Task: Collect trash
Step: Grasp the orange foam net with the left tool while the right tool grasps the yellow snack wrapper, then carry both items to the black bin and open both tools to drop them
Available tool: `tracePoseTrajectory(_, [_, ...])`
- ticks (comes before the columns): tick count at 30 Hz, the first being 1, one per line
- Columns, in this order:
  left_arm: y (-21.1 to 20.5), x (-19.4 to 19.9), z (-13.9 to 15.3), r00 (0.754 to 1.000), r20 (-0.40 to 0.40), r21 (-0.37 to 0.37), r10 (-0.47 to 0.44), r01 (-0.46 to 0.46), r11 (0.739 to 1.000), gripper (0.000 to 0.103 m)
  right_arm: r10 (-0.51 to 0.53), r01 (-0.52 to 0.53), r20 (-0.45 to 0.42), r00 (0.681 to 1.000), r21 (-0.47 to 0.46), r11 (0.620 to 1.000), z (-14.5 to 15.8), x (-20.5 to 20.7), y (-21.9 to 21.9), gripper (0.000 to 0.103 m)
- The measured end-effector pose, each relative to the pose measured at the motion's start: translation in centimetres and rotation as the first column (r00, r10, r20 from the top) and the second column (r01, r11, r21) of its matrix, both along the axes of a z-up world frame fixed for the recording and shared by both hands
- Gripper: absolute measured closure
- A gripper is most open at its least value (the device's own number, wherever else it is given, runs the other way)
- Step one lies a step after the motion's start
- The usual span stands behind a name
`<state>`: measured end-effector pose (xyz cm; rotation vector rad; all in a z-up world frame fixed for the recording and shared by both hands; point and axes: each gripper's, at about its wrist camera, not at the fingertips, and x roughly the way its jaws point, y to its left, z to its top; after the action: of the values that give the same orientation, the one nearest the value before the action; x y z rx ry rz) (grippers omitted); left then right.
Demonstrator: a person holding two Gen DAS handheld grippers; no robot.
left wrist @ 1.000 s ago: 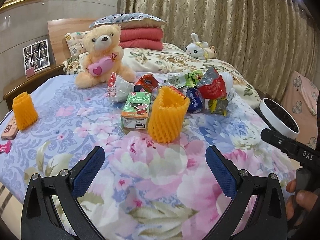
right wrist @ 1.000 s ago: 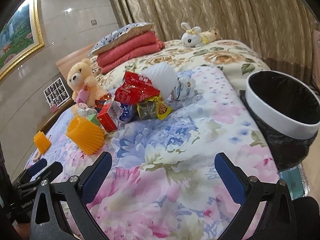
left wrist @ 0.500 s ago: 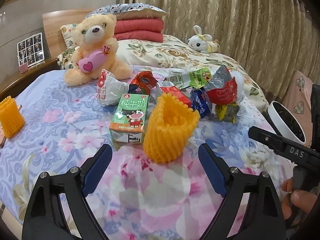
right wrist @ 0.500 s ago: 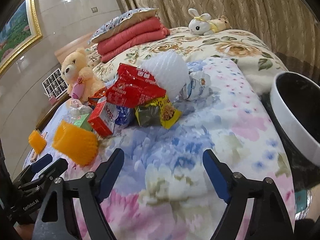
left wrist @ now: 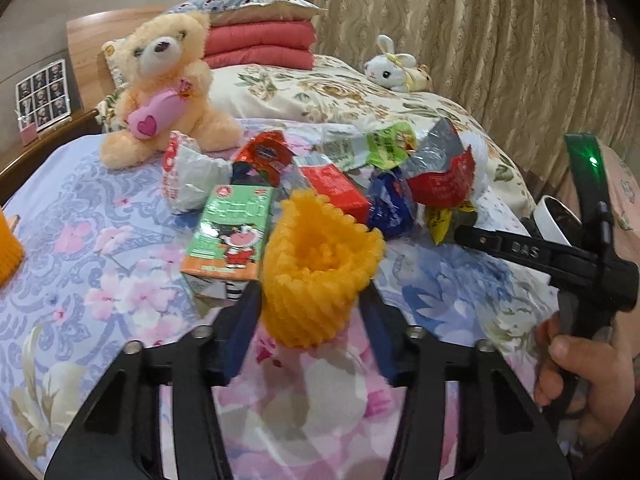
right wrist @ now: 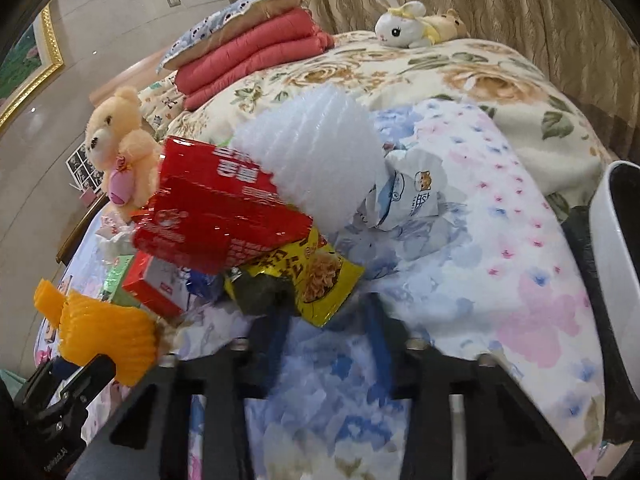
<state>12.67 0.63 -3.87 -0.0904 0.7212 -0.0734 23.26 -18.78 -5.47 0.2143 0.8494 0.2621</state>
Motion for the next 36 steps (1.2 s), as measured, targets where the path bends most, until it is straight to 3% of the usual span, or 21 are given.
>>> tracePoseTrajectory(2, [-0.5, -0.1, 0.1, 1.0, 0.003, 0.01, -0.014, 0.014, 1.0, 0.065, 0.006, -0.006, 0.009, 1.0, 0.013, 1.0, 0.2, -0.3, -0.1, 0.098])
tracePoseTrajectory(6, [-1.2, -0.4, 0.2, 0.999, 0.002, -0.014, -0.035, 0.035, 0.999, 0.071, 0.005, -0.006, 0.032, 0.999, 0.032, 0.999, 0.7, -1.8, -0.9, 0.101])
tracePoseTrajectory(18, [-6.9, -2.2, 1.9, 0.98, 0.049, -0.023, -0.19, 0.192, 0.981, 0.073, -0.066, 0.064, 0.04, 0.997, 0.065, 0.996, 1.3, -7.1, -6.3, 0.103])
tracePoseTrajectory(36, [-16.1, -2.8, 3.1, 0.92, 0.055, -0.047, -0.388, 0.391, 0.919, 0.073, -0.22, 0.213, 0.078, 0.972, 0.087, 0.973, 3.0, -12.1, -15.3, 0.103])
